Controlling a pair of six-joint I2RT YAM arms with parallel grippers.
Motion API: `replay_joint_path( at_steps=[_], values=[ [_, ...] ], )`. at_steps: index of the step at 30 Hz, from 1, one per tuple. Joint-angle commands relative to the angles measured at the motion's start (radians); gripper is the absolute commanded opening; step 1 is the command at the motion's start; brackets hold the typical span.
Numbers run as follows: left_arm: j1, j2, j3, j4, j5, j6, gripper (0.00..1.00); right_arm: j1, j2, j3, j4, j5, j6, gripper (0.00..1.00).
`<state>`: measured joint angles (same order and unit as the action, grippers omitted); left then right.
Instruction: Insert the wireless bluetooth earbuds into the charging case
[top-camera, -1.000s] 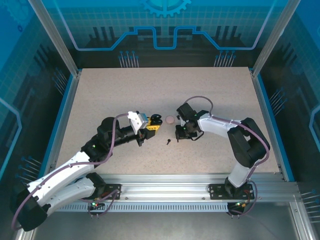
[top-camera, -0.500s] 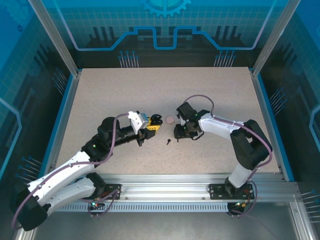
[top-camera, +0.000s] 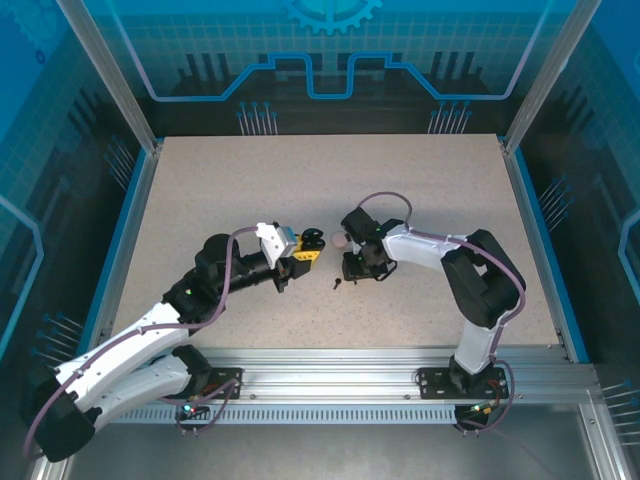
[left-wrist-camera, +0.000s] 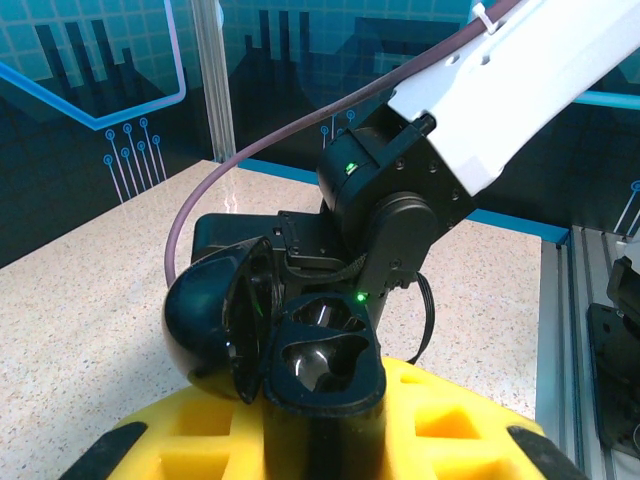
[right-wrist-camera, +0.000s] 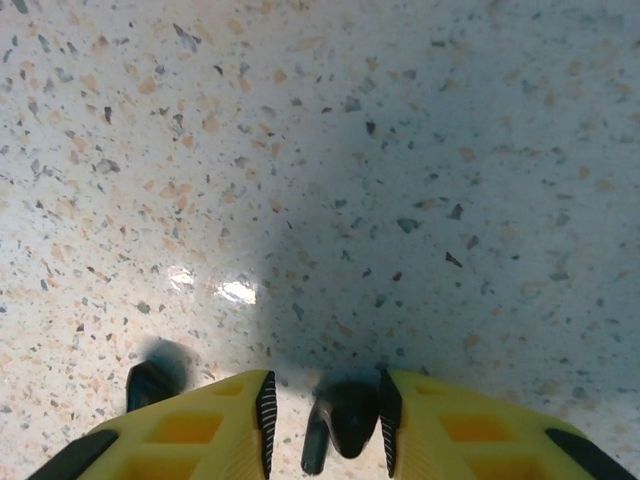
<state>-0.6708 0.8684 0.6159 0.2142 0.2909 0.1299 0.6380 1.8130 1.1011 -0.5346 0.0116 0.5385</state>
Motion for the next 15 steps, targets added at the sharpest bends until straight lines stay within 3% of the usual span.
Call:
replay_joint_path(
  at_steps=[1,15],
  values=[
    [-0.007,-0.017,0.021,-0.006,-0.014,-0.009,0.02,0.022,0.028,0.026,-0.052,0.032,0.005,0.33],
    [-0.006,-0.025,0.024,-0.016,-0.019,-0.004,0.02,0.084,0.106,0.055,-0.142,0.091,-0.016,0.29]
  ],
)
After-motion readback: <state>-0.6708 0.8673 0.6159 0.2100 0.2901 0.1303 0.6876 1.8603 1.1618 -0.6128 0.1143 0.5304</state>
